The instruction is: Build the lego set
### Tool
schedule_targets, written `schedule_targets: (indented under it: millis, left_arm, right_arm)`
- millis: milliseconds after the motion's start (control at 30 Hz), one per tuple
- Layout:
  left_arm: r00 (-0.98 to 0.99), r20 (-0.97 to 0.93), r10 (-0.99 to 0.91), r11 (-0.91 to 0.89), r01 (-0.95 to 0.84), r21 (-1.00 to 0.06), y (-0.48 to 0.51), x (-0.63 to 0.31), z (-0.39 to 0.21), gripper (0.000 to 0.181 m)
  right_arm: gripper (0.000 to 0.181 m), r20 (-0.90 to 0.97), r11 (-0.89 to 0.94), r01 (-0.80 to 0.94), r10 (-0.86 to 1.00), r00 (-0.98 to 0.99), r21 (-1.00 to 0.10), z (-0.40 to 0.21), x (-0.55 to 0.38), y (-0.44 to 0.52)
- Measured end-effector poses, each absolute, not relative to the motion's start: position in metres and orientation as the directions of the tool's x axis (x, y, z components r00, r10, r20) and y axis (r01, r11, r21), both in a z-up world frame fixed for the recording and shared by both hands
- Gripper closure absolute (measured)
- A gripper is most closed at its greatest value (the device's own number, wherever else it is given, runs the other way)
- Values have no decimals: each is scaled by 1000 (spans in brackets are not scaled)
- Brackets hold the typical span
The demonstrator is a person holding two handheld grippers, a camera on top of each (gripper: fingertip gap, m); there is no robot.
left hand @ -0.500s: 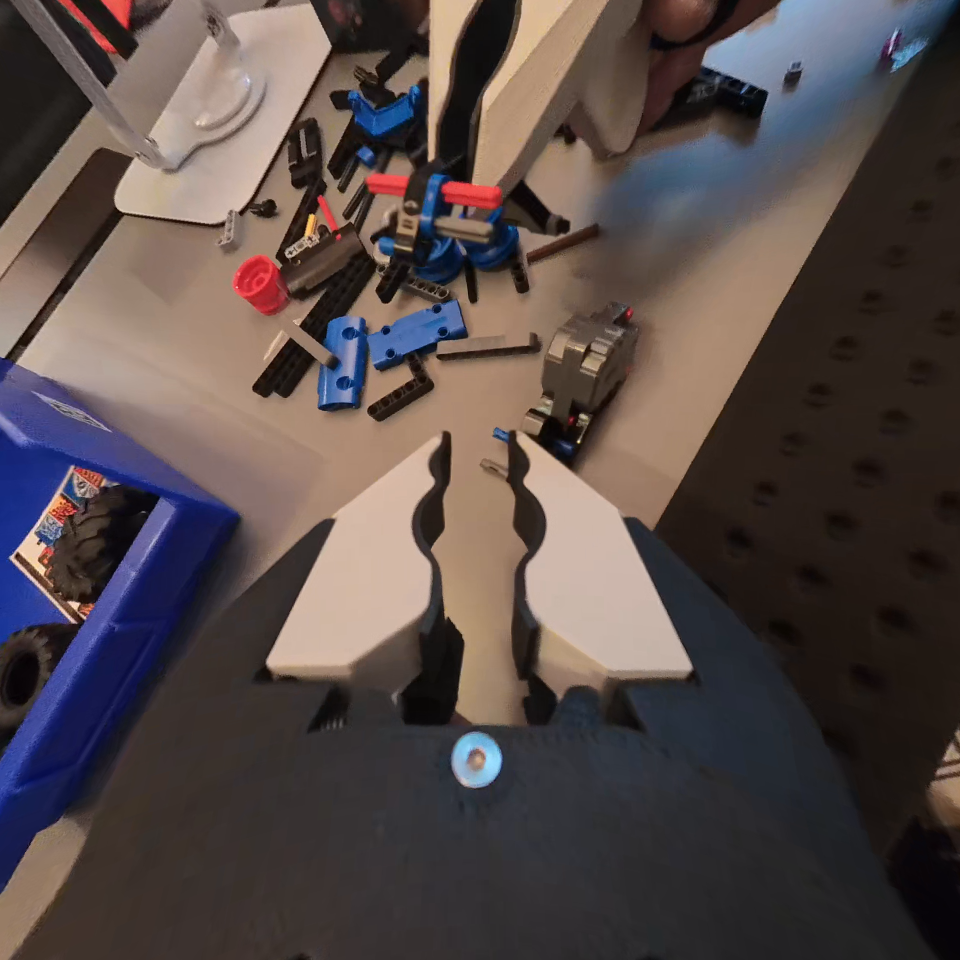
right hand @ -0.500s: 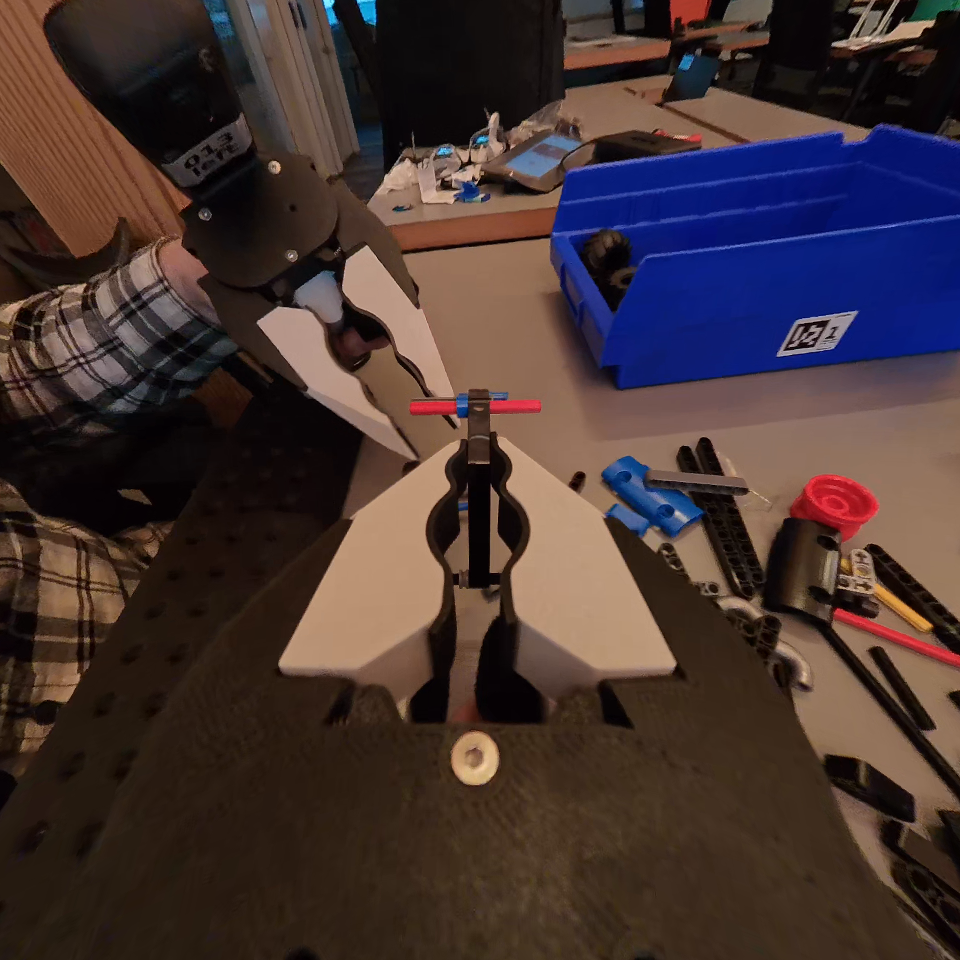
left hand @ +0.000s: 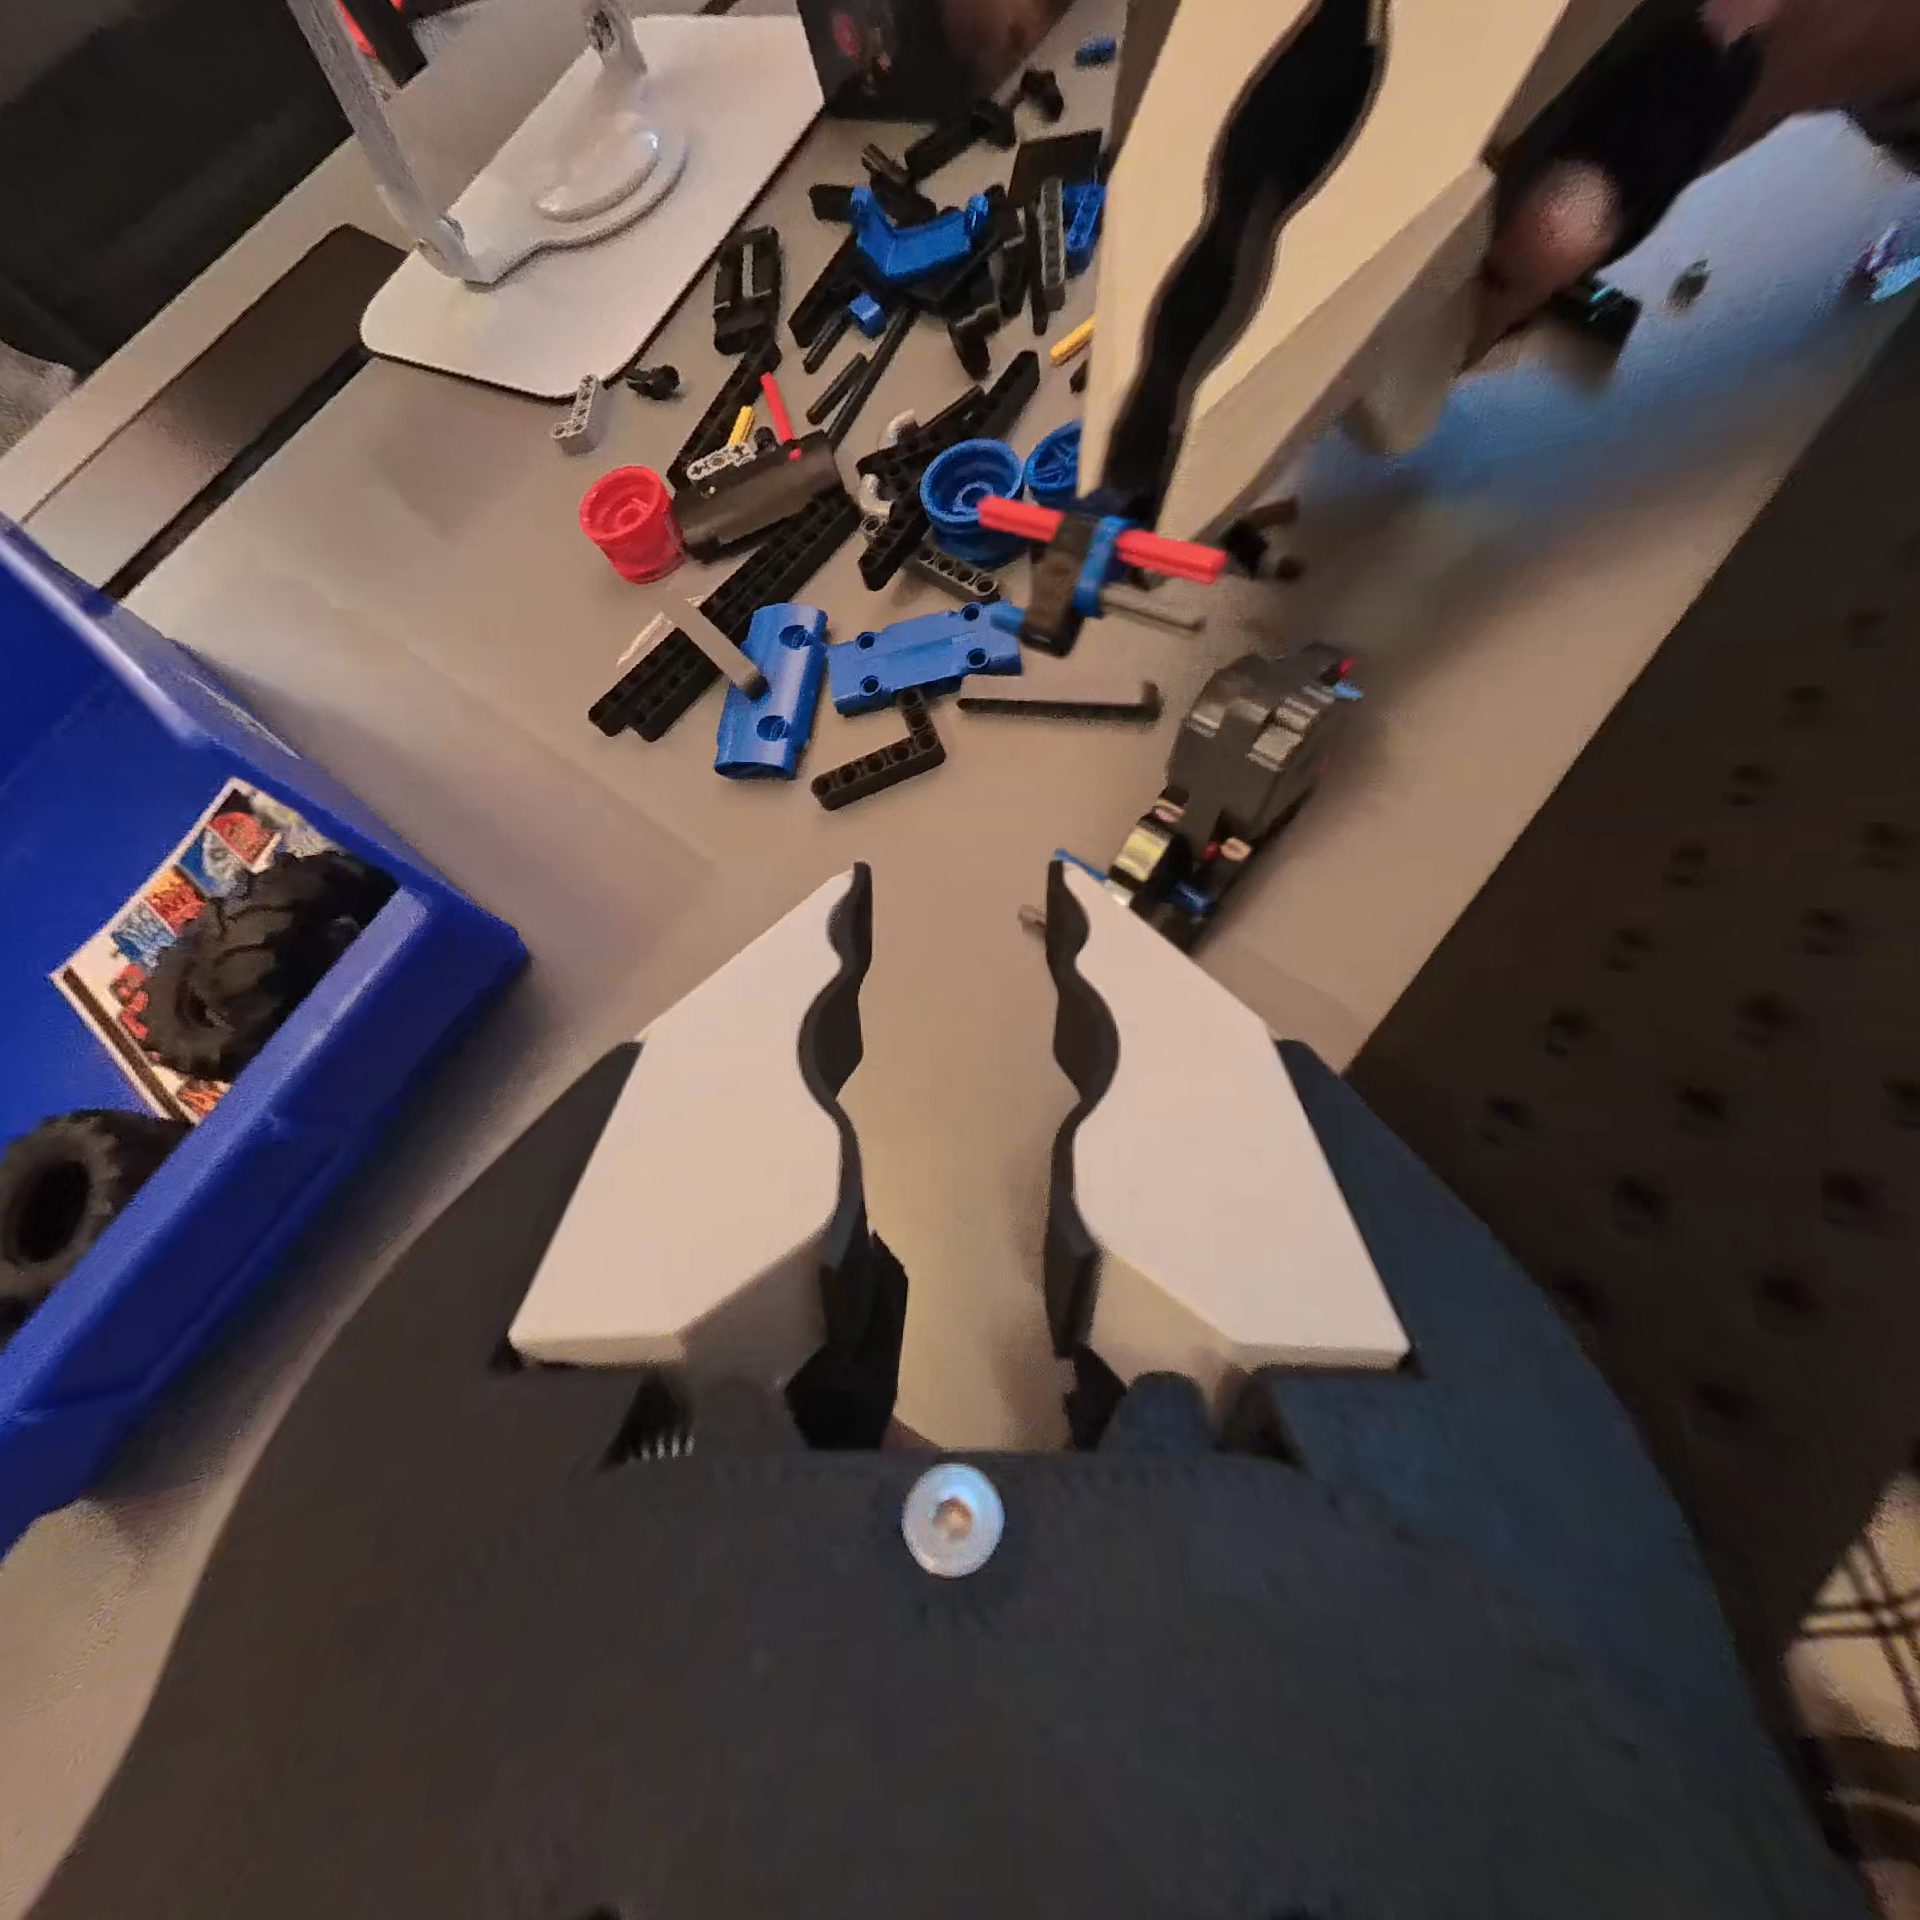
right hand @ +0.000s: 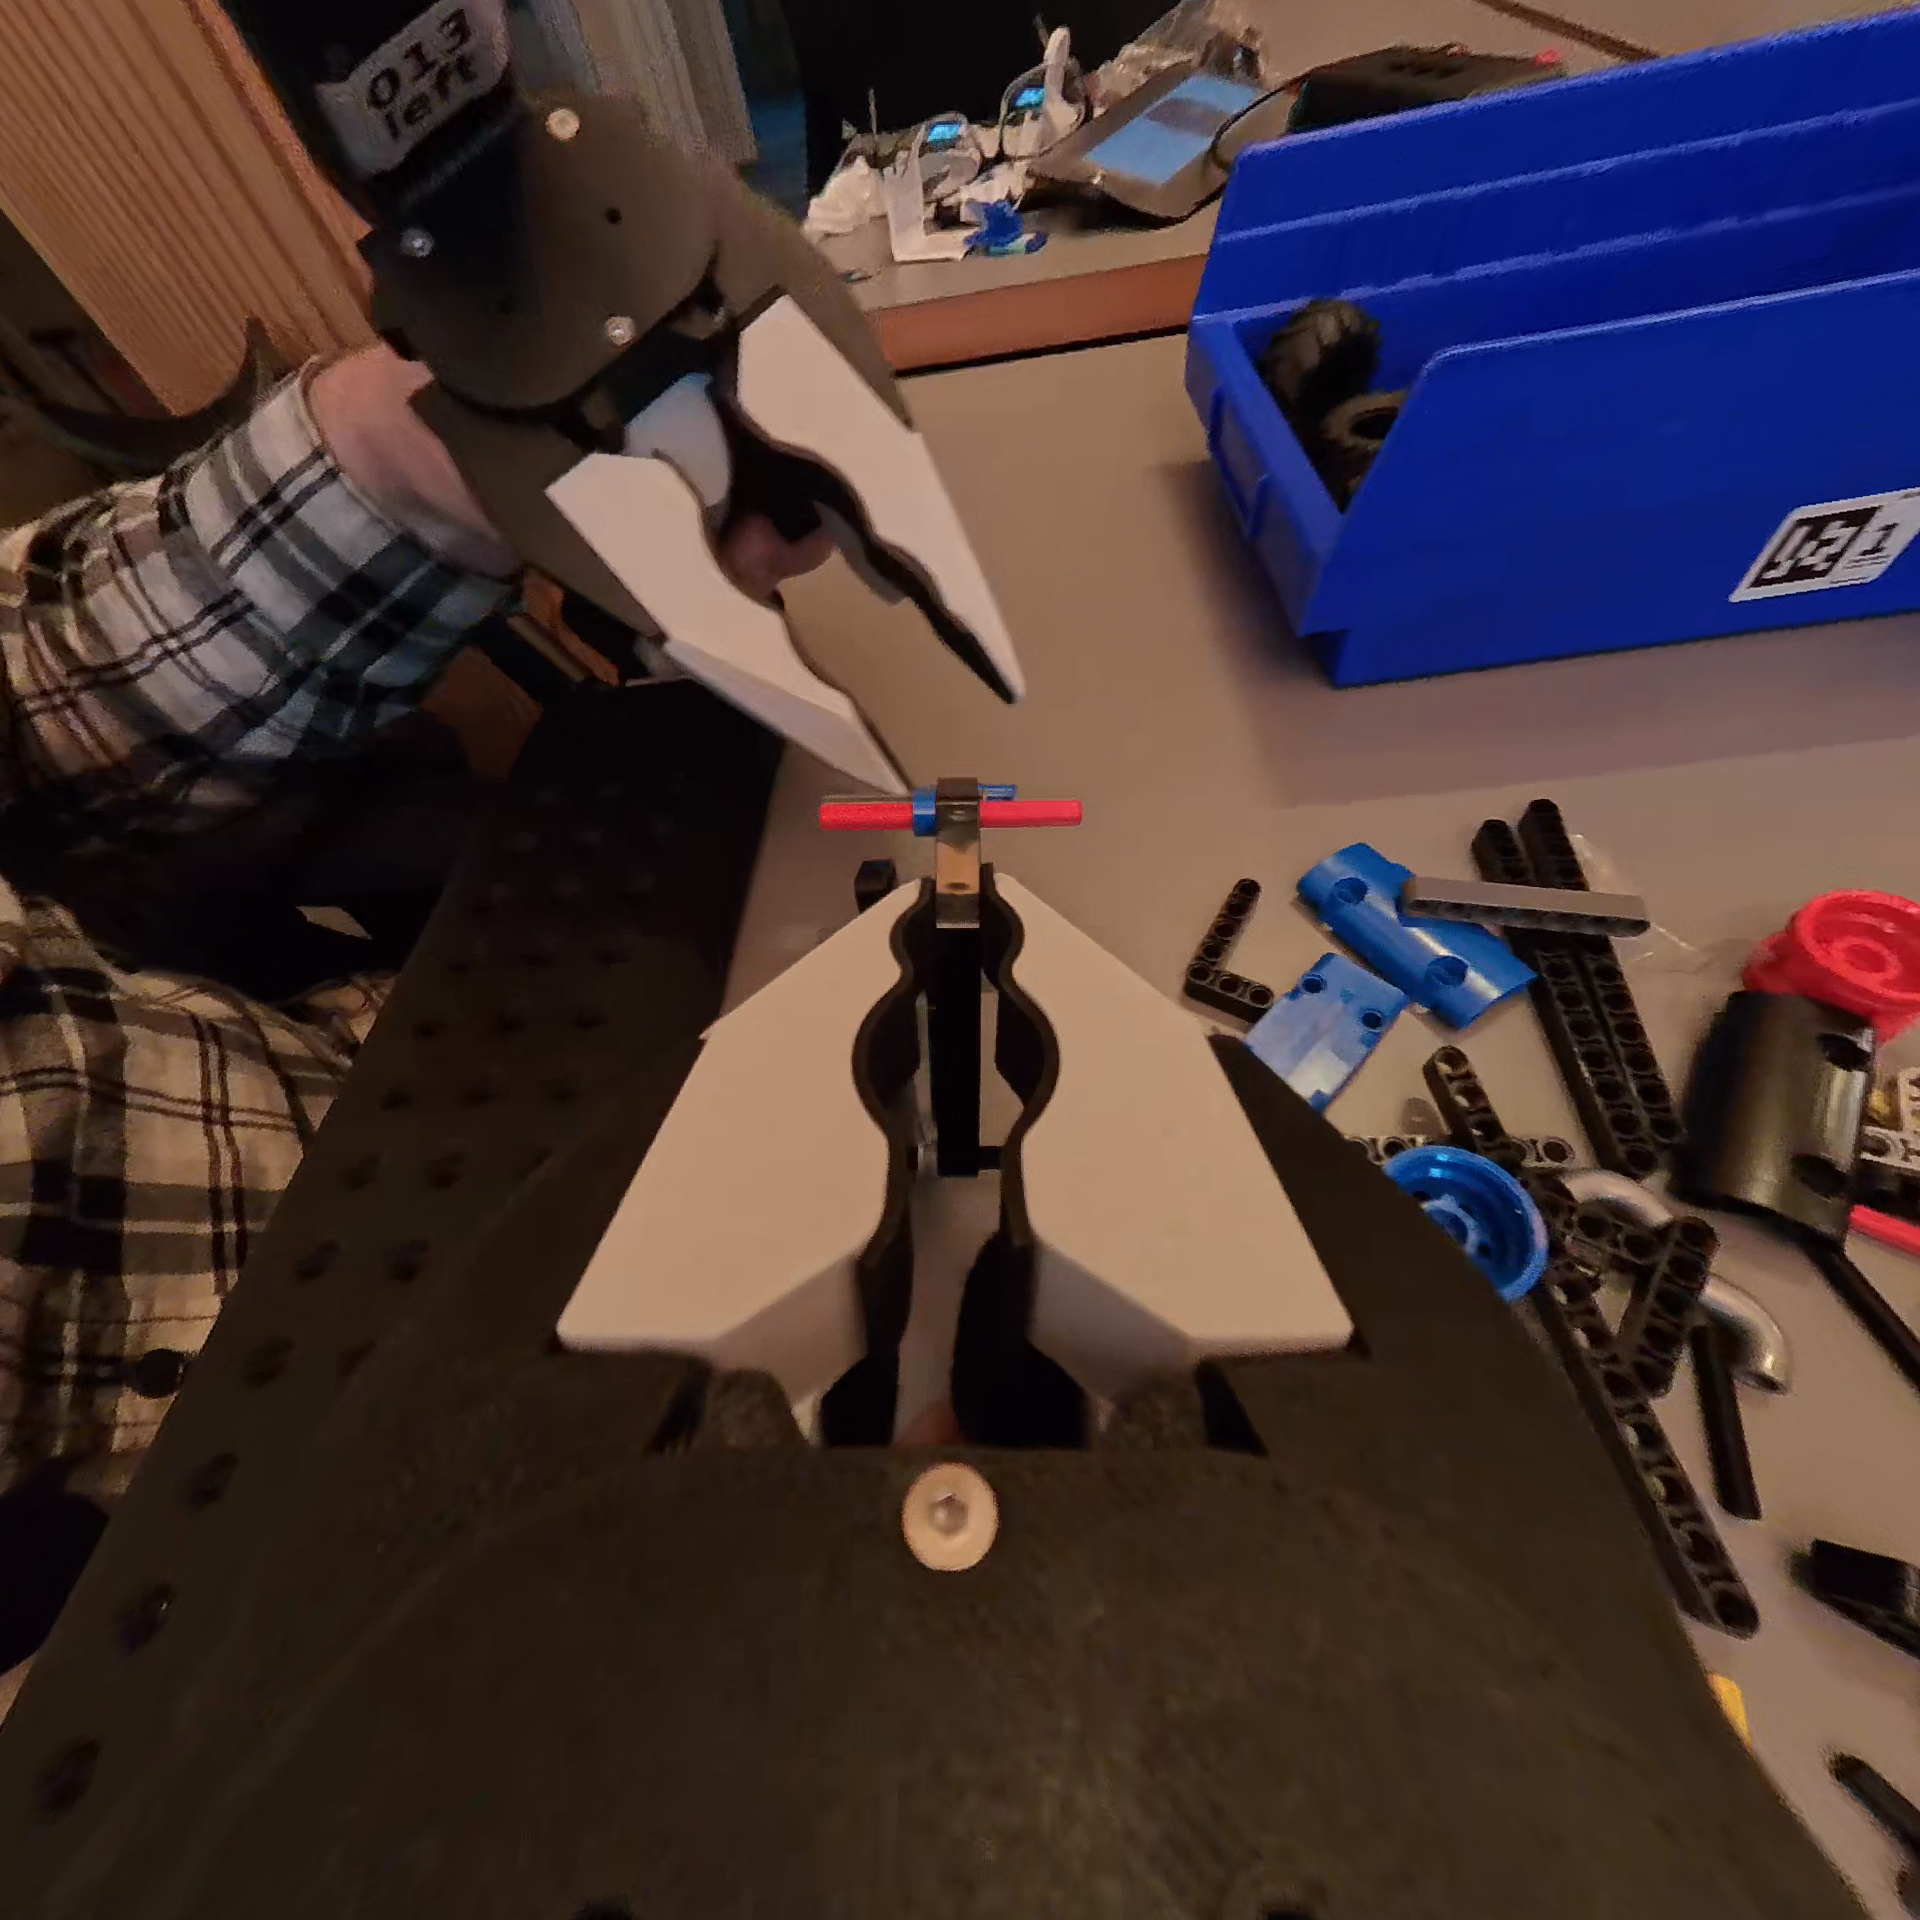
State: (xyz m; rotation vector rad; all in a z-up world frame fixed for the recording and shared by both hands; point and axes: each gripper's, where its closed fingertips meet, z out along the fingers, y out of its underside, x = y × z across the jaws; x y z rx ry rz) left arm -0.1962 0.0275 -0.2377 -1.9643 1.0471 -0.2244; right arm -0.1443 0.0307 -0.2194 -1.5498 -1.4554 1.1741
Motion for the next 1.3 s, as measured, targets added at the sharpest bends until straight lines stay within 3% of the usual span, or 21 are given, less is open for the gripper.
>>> schedule_targets:
  millis: [167, 467, 567, 733, 900, 1133, 1300]
  left_arm:
    - [596, -260, -760, -269, -653, -708, 19, -194, -255, 148]
    - [536, -346, -770, -189, -710, -678, 33, -192, -262, 168]
    - [518, -358, -776, -184, -730, -658, 35, -192, -265, 164]
    - [526, -208, -825, -204, -619, -758, 17, -180, -250, 156]
    - [520, -257, -815, -214, -681, -700, 17, -177, -268, 146]
    - [525, -113, -843, -229, -542, -809, -1, -175, -241, 137]
    - [454, -275, -848, -164, -717, -678, 0, -170, -261, 146]
  right_arm:
    - [175, -177, -167, 331, 984, 0, -929, -216, -142, 42]
    - [176, -218, -208, 344, 976, 9, -916, -223, -145, 43]
    - [175, -227, -214, 353, 974, 6, -911, -226, -146, 42]
    - [175, -228, -213, 377, 974, 5, -901, -232, -147, 41]
    - [175, -241, -220, 393, 970, -5, -893, -238, -151, 38]
    - [176, -245, -215, 418, 969, -19, -883, -244, -151, 34]
    - [175, -243, -193, 454, 969, -54, -870, -248, -150, 25]
